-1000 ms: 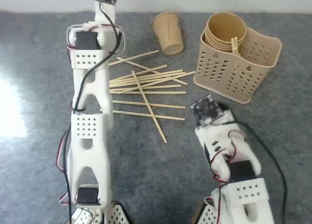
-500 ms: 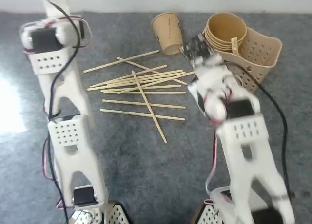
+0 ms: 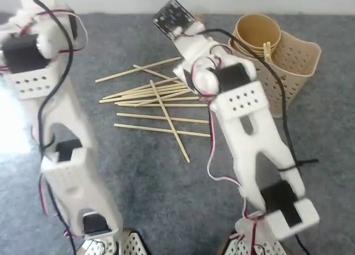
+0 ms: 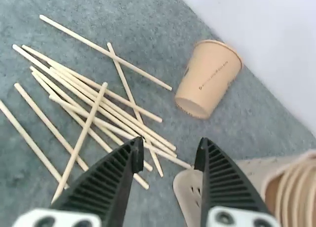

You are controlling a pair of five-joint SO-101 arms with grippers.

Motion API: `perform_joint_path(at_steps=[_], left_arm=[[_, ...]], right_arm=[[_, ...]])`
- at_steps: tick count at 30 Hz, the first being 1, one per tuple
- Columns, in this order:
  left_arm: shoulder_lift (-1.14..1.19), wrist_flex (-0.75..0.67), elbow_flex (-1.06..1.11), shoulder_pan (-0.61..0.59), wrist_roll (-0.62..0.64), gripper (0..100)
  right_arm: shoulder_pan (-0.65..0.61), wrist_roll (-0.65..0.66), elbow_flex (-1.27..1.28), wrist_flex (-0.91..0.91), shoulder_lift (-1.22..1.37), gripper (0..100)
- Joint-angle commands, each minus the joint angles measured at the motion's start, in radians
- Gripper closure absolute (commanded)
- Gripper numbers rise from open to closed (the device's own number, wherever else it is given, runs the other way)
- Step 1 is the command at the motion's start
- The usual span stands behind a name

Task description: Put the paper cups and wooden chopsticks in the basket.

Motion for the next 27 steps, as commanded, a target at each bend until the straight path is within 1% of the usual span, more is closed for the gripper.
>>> perform_joint_path(at_steps=[1, 6, 10, 12, 14, 16, 20, 25, 27], left_arm=[[-0.325, 0.026, 0.438, -0.009, -0.035, 99], [-0.661, 0.003, 0.961, -0.012, -0.086, 99], [-0.891, -0.064, 1.320, -0.015, -0.086, 99], [-0.997, -0.121, 1.484, -0.015, -0.086, 99], [-1.092, -0.207, 1.650, -0.015, -0.083, 99], [-1.183, -0.292, 1.811, -0.015, -0.081, 99], [-1.373, -0.400, 2.086, -0.015, -0.080, 99], [-1.605, -0.523, 2.382, -0.009, -0.080, 99], [-1.689, -0.568, 2.462, -0.012, -0.084, 99]], right_arm=[[0.004, -0.011, -0.137, 0.015, 0.048, 81.2], [0.062, -0.012, -0.212, 0.108, 0.038, 81.2], [0.101, -0.008, -0.216, 0.048, 0.039, 81.2], [0.108, -0.006, -0.210, 0.007, 0.045, 81.2], [0.110, 0.006, -0.201, -0.038, 0.073, 81.2], [0.107, 0.057, -0.196, -0.067, 0.107, 81.2], [0.090, 0.115, -0.196, -0.097, 0.189, 81.2], [0.084, 0.118, -0.196, -0.136, 0.278, 81.2], [0.067, 0.121, -0.196, -0.136, 0.300, 81.2]])
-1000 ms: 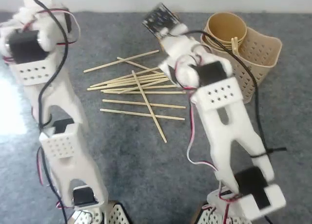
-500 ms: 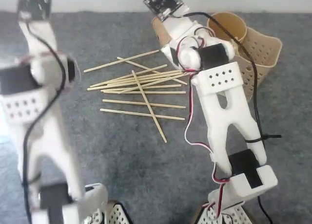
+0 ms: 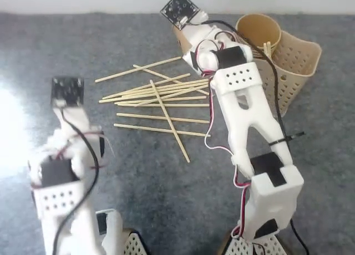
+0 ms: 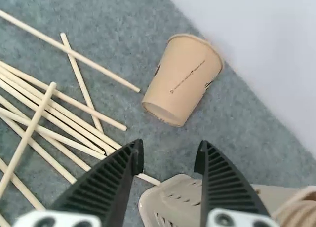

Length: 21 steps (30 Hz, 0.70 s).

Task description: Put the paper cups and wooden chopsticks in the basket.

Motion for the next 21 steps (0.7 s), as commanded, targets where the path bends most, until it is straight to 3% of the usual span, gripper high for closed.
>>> perform_joint_path(at_steps=[1, 9, 17, 21], left_arm=[[-0.215, -0.110, 0.176, -0.002, -0.009, 99], [-0.482, -0.121, 0.311, 0.003, -0.078, 98], [-0.580, -0.229, 0.495, 0.003, -0.072, 98], [-0.594, -0.250, 0.539, 0.003, -0.072, 98]], right_arm=[[-0.042, 0.017, -0.034, -0.022, 0.002, 81.2], [-0.131, 0.014, -0.032, -0.110, 0.007, 81.2], [-0.133, 0.018, -0.043, 0.248, -0.142, 81.2], [-0.127, 0.015, -0.043, 0.334, -0.331, 81.2]])
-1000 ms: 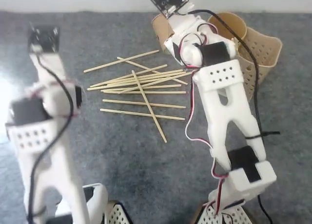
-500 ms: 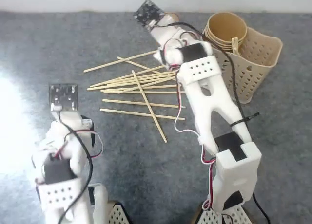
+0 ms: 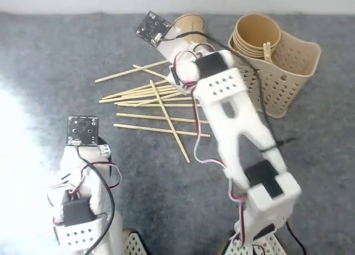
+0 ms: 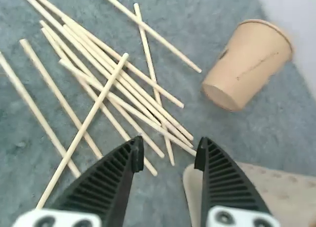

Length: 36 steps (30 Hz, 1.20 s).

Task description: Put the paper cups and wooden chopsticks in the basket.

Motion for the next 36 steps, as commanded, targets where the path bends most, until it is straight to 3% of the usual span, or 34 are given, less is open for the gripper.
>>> perform_joint_path(at_steps=[1, 5, 9, 11, 20, 36], left_arm=[[-0.026, -0.035, 0.018, 0.003, -0.003, 98], [-0.034, -0.034, 0.051, 0.003, -0.003, 98], [-0.044, -0.035, 0.081, 0.003, -0.003, 98], [-0.055, -0.035, 0.091, 0.003, -0.003, 98], [-0.175, -0.054, 0.185, 0.003, -0.005, 98], [-0.232, -0.052, 0.240, 0.074, -0.005, 98]], right_arm=[[0.008, 0.006, -0.040, 0.054, -0.231, 81.2], [0.122, -0.023, -0.032, -0.051, -0.334, 81.2], [0.282, -0.164, -0.014, -0.240, -0.288, 81.2], [0.320, -0.161, -0.014, -0.317, -0.228, 81.2], [0.325, -0.086, -0.017, -0.624, 0.028, 81.2], [0.295, -0.089, -0.060, -0.768, 0.328, 81.2]])
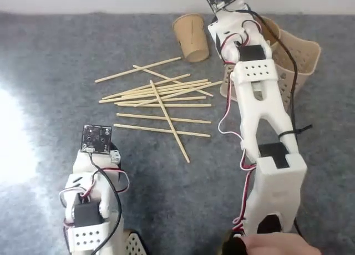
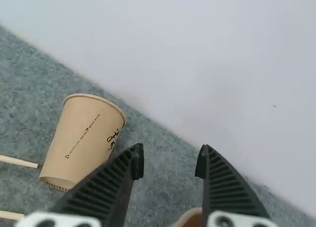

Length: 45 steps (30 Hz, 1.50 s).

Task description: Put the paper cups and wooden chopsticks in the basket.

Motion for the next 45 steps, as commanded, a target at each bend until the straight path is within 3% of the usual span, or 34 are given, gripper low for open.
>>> perform_joint_path(at_steps=[1, 6, 10, 16, 25, 29, 36, 42, 45], left_arm=[[-0.015, -0.002, -0.008, 0.008, -0.006, 98], [-0.015, -0.002, -0.008, 0.008, -0.006, 98], [-0.015, -0.005, -0.008, 0.008, -0.006, 98], [-0.015, -0.005, -0.008, 0.009, -0.008, 98], [-0.015, -0.006, -0.008, 0.009, -0.009, 98], [-0.015, -0.003, -0.008, 0.009, -0.009, 98], [-0.014, 0.000, -0.008, 0.005, -0.011, 98], [-0.014, 0.000, -0.008, 0.008, -0.012, 98], [-0.014, 0.000, -0.008, 0.008, -0.012, 98]], right_arm=[[0.001, 0.003, -0.023, -0.021, 0.025, 81.2], [0.002, 0.003, -0.020, -0.012, 0.044, 81.2], [0.001, 0.011, -0.023, 0.099, 0.016, 81.2], [-0.007, 0.121, -0.023, 0.275, -0.191, 81.2], [0.008, 0.180, -0.023, 0.578, -0.512, 80.9], [0.065, 0.175, -0.023, 0.679, -0.588, 80.9], [0.288, 0.133, -0.023, 0.805, -0.581, 80.8], [0.328, 0.296, -0.018, 0.909, -0.579, 72.3], [0.305, 0.483, -0.009, 0.995, -0.576, 71.9]])
